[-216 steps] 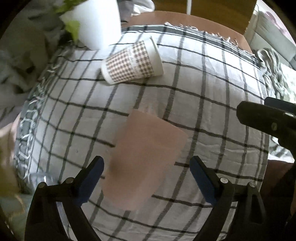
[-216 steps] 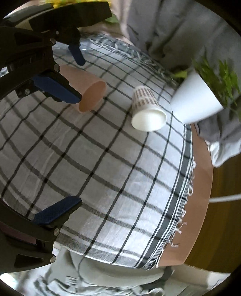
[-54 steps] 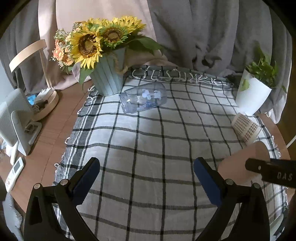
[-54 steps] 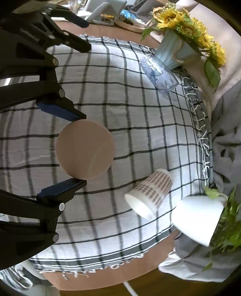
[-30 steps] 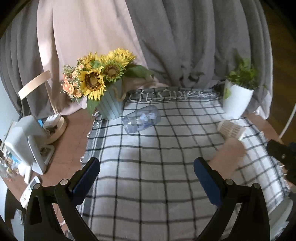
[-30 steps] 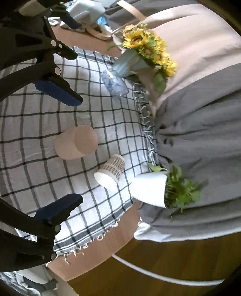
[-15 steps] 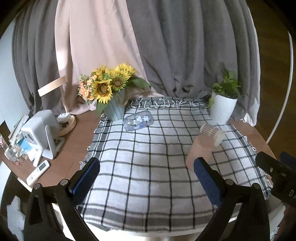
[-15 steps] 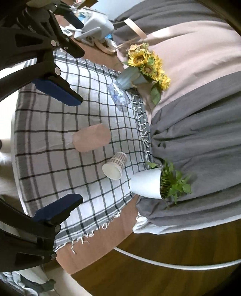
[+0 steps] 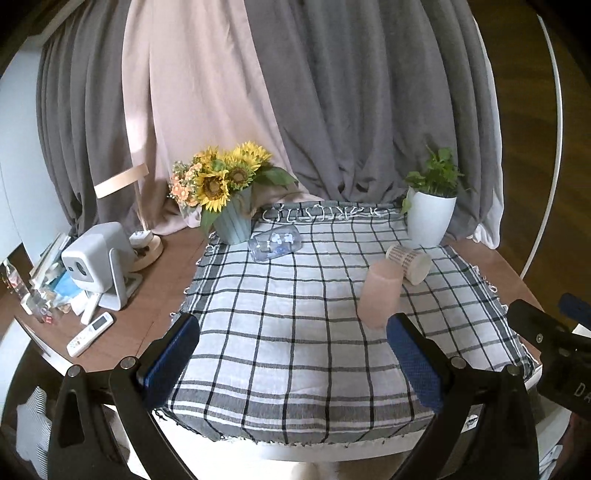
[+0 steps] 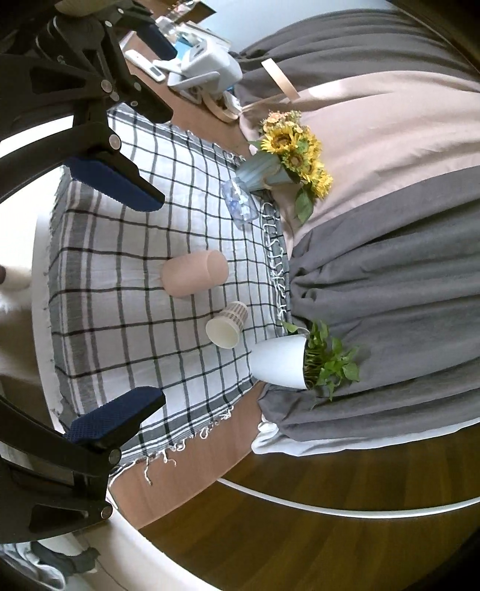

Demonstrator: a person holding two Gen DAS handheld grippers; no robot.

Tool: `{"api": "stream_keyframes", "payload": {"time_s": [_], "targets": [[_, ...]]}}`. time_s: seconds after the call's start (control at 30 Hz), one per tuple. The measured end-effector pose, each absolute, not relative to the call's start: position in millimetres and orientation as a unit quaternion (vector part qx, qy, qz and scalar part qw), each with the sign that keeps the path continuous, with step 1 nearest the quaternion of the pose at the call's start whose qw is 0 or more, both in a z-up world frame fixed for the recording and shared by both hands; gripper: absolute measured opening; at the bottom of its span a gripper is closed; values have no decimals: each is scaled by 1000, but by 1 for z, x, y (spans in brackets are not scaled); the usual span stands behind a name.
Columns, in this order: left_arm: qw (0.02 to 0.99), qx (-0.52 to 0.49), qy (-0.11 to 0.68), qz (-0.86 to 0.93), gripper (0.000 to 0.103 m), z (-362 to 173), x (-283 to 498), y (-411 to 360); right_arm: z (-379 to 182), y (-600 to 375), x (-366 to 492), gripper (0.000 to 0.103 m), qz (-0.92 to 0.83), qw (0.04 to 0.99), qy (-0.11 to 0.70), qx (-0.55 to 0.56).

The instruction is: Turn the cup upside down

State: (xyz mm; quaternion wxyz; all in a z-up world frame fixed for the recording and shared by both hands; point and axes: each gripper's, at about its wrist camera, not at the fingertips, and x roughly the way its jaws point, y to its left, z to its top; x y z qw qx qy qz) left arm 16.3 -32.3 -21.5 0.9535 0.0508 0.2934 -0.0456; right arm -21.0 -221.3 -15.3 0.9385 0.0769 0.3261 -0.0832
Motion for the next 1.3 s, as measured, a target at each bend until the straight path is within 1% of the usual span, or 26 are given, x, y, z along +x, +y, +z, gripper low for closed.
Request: {"api": "stream_keyframes", "payload": {"time_s": [0.4, 1.3], "targets": [[955, 52, 288, -44, 103, -23, 1, -35, -17, -224, -39, 96, -81, 938, 330, 75], [956, 52, 284, -44, 103, -20, -9, -36, -18, -226, -46, 96, -85, 937, 330, 74]]}}
